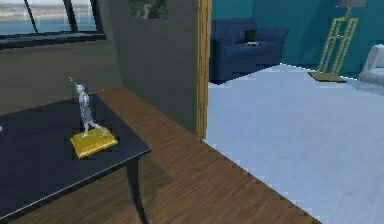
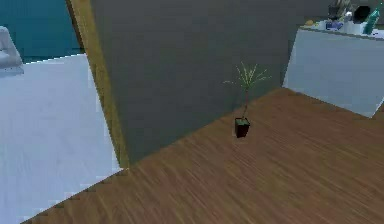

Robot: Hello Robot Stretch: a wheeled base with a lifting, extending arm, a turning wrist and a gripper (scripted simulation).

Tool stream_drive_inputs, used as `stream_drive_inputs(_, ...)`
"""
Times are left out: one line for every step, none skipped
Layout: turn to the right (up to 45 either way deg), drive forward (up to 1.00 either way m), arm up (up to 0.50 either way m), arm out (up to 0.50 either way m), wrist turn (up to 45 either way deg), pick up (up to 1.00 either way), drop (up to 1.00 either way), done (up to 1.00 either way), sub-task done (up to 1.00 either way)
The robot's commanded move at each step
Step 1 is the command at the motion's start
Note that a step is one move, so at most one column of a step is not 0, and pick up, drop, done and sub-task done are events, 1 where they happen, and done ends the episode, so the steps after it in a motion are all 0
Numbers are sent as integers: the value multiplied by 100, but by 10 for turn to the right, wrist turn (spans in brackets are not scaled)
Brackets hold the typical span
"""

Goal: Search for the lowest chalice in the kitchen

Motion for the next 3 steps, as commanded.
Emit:
stream_drive_inputs(270, 0, 0, 0, 0, 0, 0, 0, 0)
stream_drive_inputs(0, 5, 0, 0, 0, 0, 0, 0, 0)
stream_drive_inputs(-450, 0, 0, 0, 0, 0, 0, 0, 0)
